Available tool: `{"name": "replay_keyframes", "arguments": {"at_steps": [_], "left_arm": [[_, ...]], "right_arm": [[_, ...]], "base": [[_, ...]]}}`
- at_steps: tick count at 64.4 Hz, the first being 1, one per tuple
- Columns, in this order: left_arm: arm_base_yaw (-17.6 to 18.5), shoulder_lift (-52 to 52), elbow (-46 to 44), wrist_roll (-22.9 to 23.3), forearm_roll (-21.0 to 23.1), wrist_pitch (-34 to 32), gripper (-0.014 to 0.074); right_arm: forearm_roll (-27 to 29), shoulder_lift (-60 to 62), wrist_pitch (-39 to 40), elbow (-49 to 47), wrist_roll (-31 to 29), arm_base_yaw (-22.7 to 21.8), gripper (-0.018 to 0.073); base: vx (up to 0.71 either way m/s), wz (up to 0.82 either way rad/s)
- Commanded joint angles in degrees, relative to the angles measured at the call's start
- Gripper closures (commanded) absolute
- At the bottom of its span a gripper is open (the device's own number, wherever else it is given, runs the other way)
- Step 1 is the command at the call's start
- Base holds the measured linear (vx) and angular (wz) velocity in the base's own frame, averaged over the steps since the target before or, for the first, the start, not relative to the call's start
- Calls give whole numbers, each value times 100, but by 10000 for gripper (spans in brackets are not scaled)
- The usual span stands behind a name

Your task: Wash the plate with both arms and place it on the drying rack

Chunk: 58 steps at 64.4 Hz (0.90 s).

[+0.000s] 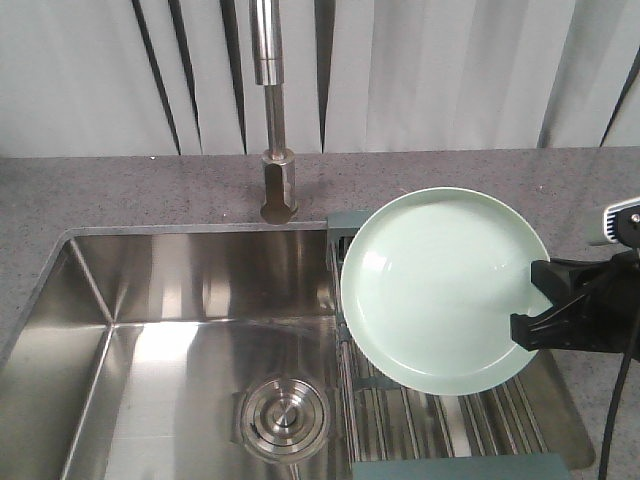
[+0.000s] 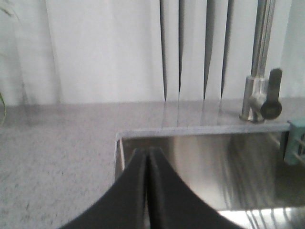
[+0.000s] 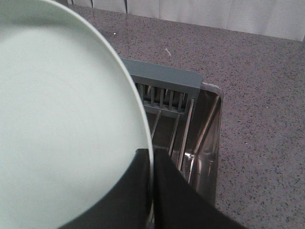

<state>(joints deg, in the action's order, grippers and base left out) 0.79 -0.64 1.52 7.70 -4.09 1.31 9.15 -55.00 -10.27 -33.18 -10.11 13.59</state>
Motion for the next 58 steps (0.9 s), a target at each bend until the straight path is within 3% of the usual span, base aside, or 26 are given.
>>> {"name": "replay_keyframes", "arguments": {"at_steps": [1, 15, 27, 47, 58], "left_arm": [[49, -67, -126, -4, -32, -650, 593], [49, 798, -973, -38, -38, -430, 593], [49, 2015, -2105, -44, -365, -131, 593], [49, 3833, -3936, -20, -477, 1620, 593], [49, 4573, -4339, -20, -464, 2368, 593]], "right_arm": [[17, 85, 424, -151, -41, -15, 564], [17, 85, 424, -151, -41, -15, 564], [17, 85, 424, -151, -41, -15, 564], [17, 85, 424, -151, -41, -15, 564], [17, 85, 424, -151, -41, -15, 564]], "base": [[0, 0], [0, 0], [0, 0], [0, 0], [0, 0]]}}
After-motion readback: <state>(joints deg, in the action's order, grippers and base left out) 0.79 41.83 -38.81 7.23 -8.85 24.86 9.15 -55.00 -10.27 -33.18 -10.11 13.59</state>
